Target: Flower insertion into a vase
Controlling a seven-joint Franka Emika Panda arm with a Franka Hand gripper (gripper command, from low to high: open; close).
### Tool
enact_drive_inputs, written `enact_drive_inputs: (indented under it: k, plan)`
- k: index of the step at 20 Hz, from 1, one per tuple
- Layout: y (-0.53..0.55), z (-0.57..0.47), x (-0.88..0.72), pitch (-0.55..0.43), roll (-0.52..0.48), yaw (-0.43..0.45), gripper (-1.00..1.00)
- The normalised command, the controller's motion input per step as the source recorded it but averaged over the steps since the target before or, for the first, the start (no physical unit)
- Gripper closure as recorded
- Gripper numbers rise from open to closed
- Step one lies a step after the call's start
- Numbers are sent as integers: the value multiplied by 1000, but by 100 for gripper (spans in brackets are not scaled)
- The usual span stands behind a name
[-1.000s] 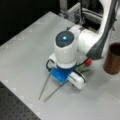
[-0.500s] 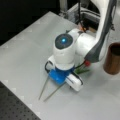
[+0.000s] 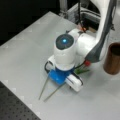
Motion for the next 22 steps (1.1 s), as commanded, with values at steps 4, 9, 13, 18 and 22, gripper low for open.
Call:
enact_drive_inputs:
  k: [4,9,13,18,22]
  plan:
    - [116,-173,73,-4,-183,17,100]
    - [76,-142,33,28,-185,6,100]
    - [71,-125,13,36,-184,18,100]
    - [84,-125,24,34,-182,29,100]
    - [96,-112,18,42,-182,32,100]
